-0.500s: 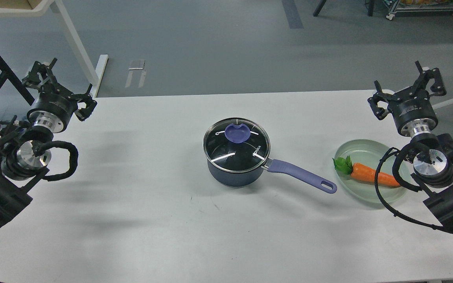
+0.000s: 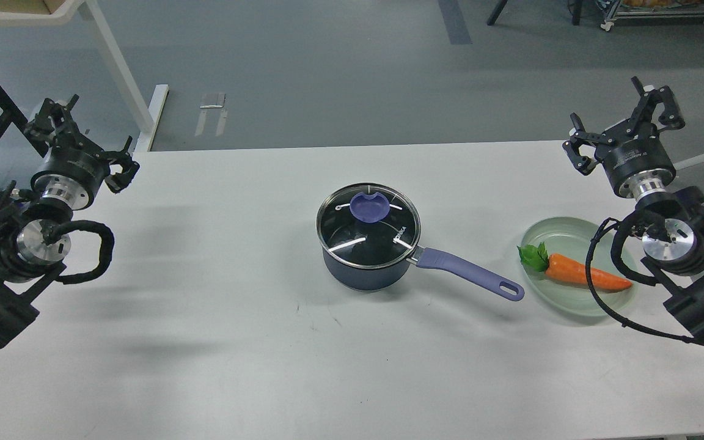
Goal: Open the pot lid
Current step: 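Move the right gripper forward toward the purple pot handle, then grasp the purple pot handle with the right gripper to steady the pot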
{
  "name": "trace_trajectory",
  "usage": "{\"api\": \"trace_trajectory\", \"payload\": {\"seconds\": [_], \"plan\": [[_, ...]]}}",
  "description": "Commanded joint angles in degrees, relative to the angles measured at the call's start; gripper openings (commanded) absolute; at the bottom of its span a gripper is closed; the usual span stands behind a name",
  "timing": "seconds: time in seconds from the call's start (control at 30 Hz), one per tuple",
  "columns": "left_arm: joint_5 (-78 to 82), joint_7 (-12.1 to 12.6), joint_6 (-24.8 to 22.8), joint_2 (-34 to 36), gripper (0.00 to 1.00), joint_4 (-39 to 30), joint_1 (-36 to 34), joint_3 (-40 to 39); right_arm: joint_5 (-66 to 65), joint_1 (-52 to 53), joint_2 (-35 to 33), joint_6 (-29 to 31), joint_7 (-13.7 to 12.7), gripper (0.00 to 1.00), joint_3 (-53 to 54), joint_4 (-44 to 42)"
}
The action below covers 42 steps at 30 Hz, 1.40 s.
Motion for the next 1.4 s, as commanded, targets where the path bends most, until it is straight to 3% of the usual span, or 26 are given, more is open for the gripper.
{"api": "trace_trajectory", "payload": {"seconds": [0.0, 0.2, 0.5, 0.67, 0.9, 1.1, 1.37], "plan": [[4.11, -0.01, -0.11, 0.26, 1.0, -0.02, -0.9, 0.59, -7.11, 7.73, -4.65, -0.85, 0.08, 1.0, -11.04, 4.0], [9.49, -0.19, -0.73, 0.44, 1.0, 0.77, -2.66, 0.59, -22.14, 18.81, -7.99, -12.0, 0.34, 1.0, -27.75, 14.99], [9.49, -0.27, -0.38, -0.09, 1.0, 0.77, -2.75, 0.77, -49.12, 41.31, -6.77, -21.14, 0.34, 0.99, -60.0, 28.35], [9.58, -0.28, -0.9, 0.35, 1.0, 0.77, -2.75, 0.77, -66.62, 46.34, -5.71, -27.21, 0.25, 0.98, -73.55, 35.12], [9.75, -0.19, -1.17, 0.18, 1.0, 0.77, -2.84, 0.77, -78.85, 41.17, -5.97, -31.96, 0.43, 0.93, -79.81, 35.31], [9.84, -0.01, -1.08, 0.17, 1.0, 0.77, -2.93, 1.12, -82.47, 36.68, -6.33, -32.23, 0.43, 0.91, -80.34, 34.08], [12.65, -0.19, -1.17, 0.0, 1.0, 0.77, -3.28, 1.03, -82.82, 33.24, -5.97, -32.67, 0.86, 0.73, -80.16, 32.32]]}}
